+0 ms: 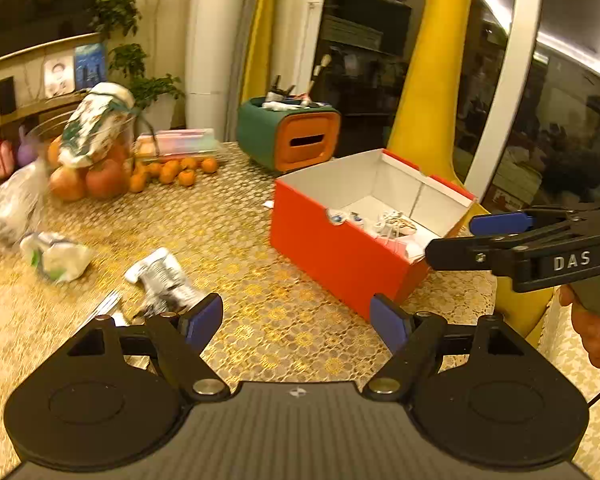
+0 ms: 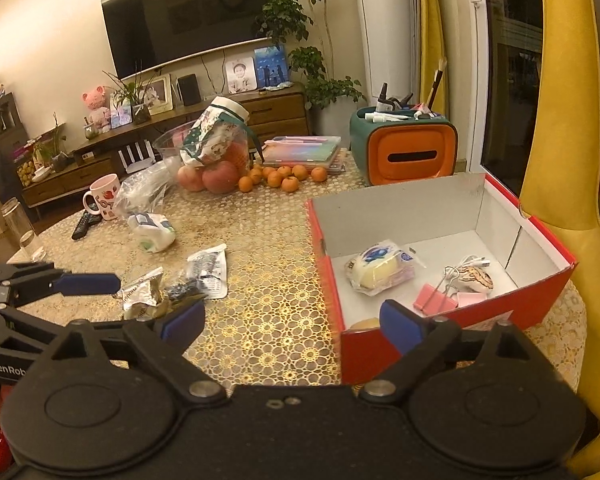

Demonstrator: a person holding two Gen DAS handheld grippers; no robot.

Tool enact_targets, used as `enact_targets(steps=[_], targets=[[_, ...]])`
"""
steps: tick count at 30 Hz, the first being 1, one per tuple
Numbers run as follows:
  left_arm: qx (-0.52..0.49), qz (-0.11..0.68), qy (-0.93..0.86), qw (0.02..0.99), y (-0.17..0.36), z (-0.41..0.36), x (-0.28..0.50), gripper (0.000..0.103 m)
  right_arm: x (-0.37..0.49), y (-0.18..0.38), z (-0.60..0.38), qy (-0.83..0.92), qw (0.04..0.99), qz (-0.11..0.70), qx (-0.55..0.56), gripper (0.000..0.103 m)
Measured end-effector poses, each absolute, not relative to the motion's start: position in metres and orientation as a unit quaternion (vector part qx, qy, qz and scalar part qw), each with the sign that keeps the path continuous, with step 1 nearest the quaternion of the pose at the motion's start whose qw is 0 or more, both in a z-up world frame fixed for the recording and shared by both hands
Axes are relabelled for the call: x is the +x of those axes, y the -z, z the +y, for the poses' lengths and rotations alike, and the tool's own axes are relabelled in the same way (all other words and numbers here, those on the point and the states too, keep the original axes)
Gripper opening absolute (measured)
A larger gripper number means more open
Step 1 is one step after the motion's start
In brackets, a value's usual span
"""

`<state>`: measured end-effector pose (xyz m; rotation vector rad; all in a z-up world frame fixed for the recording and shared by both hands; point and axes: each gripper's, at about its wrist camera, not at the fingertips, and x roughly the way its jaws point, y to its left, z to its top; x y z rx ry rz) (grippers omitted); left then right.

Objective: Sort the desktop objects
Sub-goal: 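Withdraw both grippers from the box back toward the table items, then reach the left gripper to the silver foil snack bag while the right approaches the clear bag of black items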

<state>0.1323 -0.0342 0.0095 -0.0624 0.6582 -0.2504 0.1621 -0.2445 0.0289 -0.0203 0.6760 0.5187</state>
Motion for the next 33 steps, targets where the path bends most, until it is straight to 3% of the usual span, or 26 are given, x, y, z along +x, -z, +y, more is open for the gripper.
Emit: enact_targets(steps=[7, 9, 33], targets=[[-0.041, 0.32, 0.101, 0.941, 0.001, -0.01, 0.116, 0.089, 0.147, -0.023, -0.221, -0.259, 0.911, 0.318, -0.036, 0.098], [-0.041, 0.321, 0.097, 0.941, 0.006, -0.005, 0.112, 0.103, 0.144, -0.021, -0.211, -0.262, 0.911, 0.314, -0.044, 0.098], [-0.044, 0.34, 0.018, 0.939, 0.061, 0.059, 0.118, 0.103, 0.175, 0.027, -0.14, -0.279, 0.895, 0.341, -0.067, 0.098]])
